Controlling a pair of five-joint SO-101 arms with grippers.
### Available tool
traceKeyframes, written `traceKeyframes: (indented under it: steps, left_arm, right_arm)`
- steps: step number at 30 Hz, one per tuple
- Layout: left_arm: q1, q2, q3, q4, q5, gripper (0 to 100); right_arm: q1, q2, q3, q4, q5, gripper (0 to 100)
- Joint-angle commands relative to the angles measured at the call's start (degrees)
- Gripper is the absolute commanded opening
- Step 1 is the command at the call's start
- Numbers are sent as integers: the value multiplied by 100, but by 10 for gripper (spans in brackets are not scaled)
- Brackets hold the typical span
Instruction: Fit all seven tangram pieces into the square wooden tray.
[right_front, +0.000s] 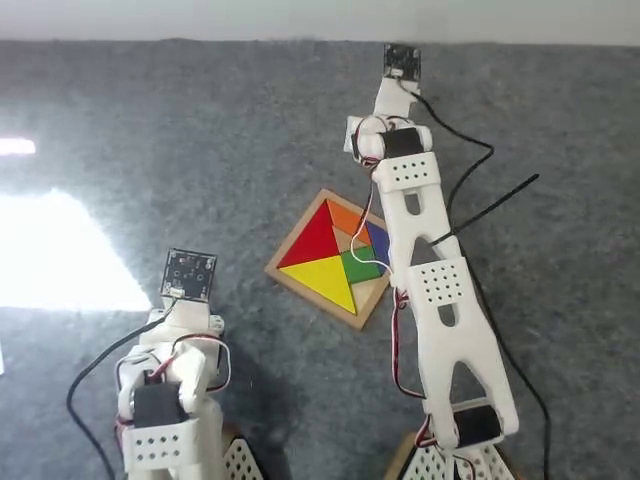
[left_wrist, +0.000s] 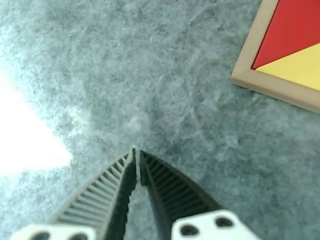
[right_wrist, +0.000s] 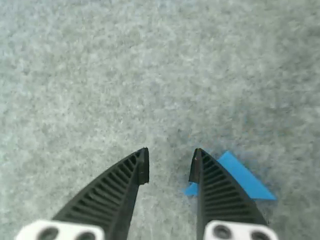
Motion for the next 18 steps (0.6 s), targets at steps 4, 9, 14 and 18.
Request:
traceKeyframes:
  steps: [4, 9, 14, 18]
  left_arm:
    - [26, -114, -84, 26, -35, 13]
    - [26, -114, -84, 26, -35, 13]
    - [26, -114, -84, 26, -35, 13]
    - [26, -114, -84, 26, -35, 13]
  right_arm:
    - [57, -127, -132, -400, 105, 151]
    - [84, -110, -114, -303, 105, 151]
    - [92, -75, 220, -119, 97, 151]
    - [119, -75, 624, 259, 97, 151]
